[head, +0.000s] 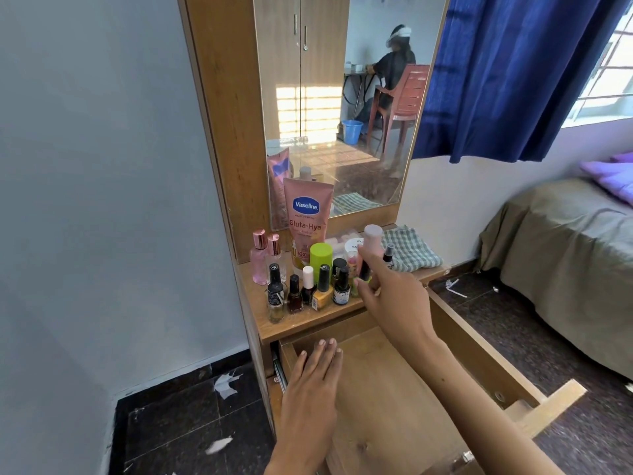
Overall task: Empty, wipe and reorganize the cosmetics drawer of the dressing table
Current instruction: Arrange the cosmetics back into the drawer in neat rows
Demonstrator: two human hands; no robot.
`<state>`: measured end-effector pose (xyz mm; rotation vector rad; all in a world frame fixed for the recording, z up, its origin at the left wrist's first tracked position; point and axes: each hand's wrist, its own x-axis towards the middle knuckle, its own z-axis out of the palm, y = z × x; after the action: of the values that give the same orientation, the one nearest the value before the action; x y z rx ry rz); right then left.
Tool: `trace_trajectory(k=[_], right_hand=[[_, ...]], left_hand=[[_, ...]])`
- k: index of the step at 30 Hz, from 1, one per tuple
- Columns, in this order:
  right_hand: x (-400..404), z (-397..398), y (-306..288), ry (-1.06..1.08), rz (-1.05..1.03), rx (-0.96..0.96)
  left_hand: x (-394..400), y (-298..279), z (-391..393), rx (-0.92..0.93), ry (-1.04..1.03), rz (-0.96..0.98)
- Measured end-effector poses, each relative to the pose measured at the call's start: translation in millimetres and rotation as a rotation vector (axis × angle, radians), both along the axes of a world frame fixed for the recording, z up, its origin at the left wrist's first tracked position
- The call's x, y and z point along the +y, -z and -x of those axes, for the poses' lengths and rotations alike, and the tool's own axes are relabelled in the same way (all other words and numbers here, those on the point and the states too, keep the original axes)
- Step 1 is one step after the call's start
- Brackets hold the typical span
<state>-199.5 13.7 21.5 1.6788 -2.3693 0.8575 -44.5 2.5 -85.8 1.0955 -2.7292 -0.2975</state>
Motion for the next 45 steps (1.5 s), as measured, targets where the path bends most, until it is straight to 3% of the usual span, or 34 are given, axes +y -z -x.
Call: trace_trajectory(k=[8, 11, 14, 18, 23, 31, 35, 45], right_hand=[[-12, 5, -7, -0.010, -0.018, 0.010], [-15, 9, -9, -0.011, 0.104, 0.041], [-18, 16, -16, -0.067, 0.191, 0.097], [-26, 23, -31, -0.146, 0.058, 0.204], [-43, 21, -33, -0.104, -0.108, 0.327], [-56, 24, -26, -0.048, -0.122, 0.282], [-48, 27, -25, -0.053, -0.018, 0.236], [-4, 18, -27, -0.158, 0.484, 0.093]], left_hand=[[-2, -5, 1, -0.035, 0.038, -0.001], [2, -6, 1, 0.095, 0.054, 0.205], [7, -14, 8, 0.137, 0.137, 0.249], [-2, -17, 31, 0.064, 0.159, 0.382], [-14, -23, 53, -0.023, 0.127, 0.346], [-21, -17, 63, -0.002, 0.104, 0.289], [-19, -18, 63, 0.020, 0.121, 0.253], [-17, -19, 62, 0.024, 0.096, 0.291]])
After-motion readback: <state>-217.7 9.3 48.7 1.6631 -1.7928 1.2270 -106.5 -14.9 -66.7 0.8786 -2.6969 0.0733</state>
